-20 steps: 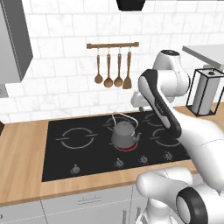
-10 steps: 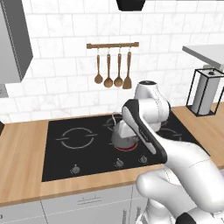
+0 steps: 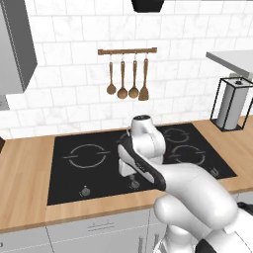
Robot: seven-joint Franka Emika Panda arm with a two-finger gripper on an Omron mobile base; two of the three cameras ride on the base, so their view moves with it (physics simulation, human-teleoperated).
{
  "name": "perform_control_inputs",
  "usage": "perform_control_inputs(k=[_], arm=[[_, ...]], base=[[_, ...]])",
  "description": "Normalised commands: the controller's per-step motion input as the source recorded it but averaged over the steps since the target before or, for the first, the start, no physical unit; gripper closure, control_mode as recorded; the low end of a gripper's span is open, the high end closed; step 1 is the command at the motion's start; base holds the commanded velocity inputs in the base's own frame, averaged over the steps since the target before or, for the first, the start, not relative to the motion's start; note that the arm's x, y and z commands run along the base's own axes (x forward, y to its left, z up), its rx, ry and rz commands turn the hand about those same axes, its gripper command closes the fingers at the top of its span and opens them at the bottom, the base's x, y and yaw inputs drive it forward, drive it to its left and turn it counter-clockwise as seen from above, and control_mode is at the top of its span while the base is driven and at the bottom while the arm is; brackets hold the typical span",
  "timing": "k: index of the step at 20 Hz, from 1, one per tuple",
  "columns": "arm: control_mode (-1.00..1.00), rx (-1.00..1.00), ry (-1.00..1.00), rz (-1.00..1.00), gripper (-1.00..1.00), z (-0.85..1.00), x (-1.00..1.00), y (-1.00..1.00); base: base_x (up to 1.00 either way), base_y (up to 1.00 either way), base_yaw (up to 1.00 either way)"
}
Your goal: Turn off the front center burner of the stove.
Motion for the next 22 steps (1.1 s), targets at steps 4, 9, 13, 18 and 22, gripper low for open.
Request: perform_control_inputs(k=[4,9,13,18,22], arm=[[-1.0,0.0,-0.03,0.0,-1.0,-0.46,0.37,0.0],[-1.0,0.0,0.0,0.0,-1.0,-0.47,0.25,0.0],[-1.0,0.0,0.0,0.0,-1.0,-0.35,0.07,0.0],[-1.0,0.0,0.0,0.0,-1.0,-0.32,0.03,0.0],[-1.0,0.0,-0.01,0.0,-1.0,-0.15,0.16,0.07]], base=[[0.0,0.0,0.0],[0.0,0.0,0.0],[0.0,0.0,0.0],[0.0,0.0,0.0],[0.0,0.0,0.0]])
